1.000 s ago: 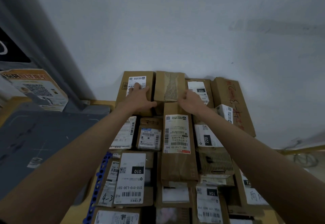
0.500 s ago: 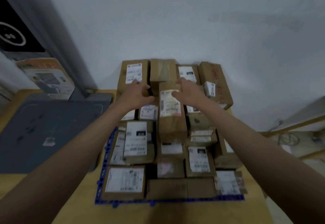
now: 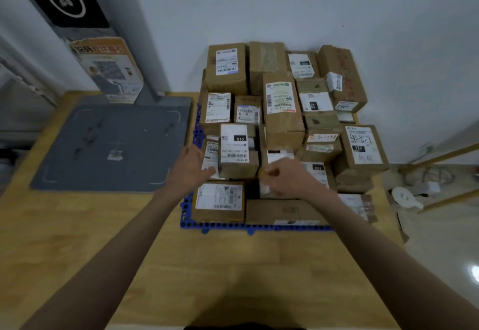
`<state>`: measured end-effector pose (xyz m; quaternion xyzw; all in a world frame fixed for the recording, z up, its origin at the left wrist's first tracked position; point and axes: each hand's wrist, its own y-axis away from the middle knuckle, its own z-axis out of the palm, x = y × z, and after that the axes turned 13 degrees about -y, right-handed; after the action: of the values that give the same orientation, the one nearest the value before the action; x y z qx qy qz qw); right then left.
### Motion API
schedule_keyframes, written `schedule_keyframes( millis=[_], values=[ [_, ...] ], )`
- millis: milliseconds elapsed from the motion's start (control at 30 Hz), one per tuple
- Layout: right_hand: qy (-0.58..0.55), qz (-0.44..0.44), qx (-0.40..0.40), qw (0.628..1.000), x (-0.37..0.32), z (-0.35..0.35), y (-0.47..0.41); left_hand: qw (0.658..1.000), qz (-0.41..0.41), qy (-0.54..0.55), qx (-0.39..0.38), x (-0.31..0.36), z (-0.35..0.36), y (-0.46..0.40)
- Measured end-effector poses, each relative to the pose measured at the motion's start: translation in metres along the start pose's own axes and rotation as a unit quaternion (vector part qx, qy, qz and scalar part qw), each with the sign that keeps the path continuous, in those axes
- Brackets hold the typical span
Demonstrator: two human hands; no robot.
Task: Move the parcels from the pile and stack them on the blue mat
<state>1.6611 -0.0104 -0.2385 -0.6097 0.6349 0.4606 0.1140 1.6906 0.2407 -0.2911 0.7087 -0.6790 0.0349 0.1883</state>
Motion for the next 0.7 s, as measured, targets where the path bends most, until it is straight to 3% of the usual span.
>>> schedule_keyframes(
  millis=[100,200,400,700],
  values=[
    [0.047,0.055,-0.062,0.995,0.026,0.038,-0.002,0.993,-0.027,-0.026,-0.108,-0.023,0.031,0.018],
    [0.084,0.076,-0.075,0.991,0.053,0.072,-0.005,0.987,-0.008,-0.03,-0.155,-0.035,0.058,0.037],
    [0.073,0.116,-0.041,0.99,0.092,0.114,0.0,0.989,0.015,-0.03,-0.146,-0.033,0.087,0.056],
    [0.006,0.082,-0.067,0.994,0.082,0.132,-0.006,0.988,0.02,-0.019,-0.152,-0.033,0.096,0.056]
  ],
)
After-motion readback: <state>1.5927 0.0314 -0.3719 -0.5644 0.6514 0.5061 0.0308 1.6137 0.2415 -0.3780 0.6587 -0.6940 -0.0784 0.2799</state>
